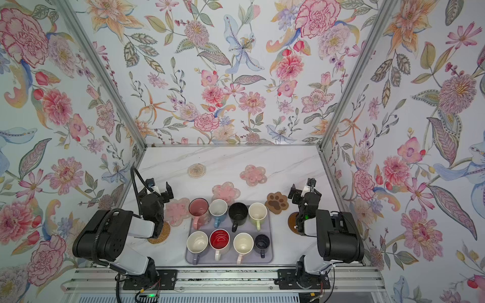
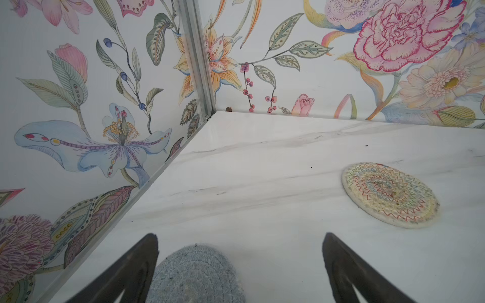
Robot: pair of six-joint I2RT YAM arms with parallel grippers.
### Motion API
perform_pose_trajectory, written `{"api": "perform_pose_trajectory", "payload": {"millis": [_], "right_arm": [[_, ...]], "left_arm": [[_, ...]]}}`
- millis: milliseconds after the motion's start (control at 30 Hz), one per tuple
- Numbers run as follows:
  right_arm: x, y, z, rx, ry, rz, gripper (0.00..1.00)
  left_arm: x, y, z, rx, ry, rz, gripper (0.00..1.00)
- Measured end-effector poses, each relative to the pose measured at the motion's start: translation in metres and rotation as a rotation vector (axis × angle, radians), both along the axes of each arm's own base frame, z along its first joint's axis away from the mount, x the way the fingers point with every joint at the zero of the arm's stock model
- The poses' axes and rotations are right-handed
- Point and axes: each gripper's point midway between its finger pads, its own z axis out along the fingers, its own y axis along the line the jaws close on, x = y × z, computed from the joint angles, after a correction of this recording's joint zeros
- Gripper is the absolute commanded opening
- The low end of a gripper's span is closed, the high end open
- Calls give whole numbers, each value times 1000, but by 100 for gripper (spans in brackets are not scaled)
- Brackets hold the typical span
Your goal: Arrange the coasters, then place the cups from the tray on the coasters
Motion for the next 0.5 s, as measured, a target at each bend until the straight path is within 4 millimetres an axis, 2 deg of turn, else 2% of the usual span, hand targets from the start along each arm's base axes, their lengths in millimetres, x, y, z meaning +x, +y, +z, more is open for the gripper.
{"api": "perform_pose_trajectory", "payload": {"millis": [500], "right_arm": [[0, -1, 0, 6, -1, 1, 99]], "left_arm": [[0, 0, 0, 0, 0, 0, 99]]}}
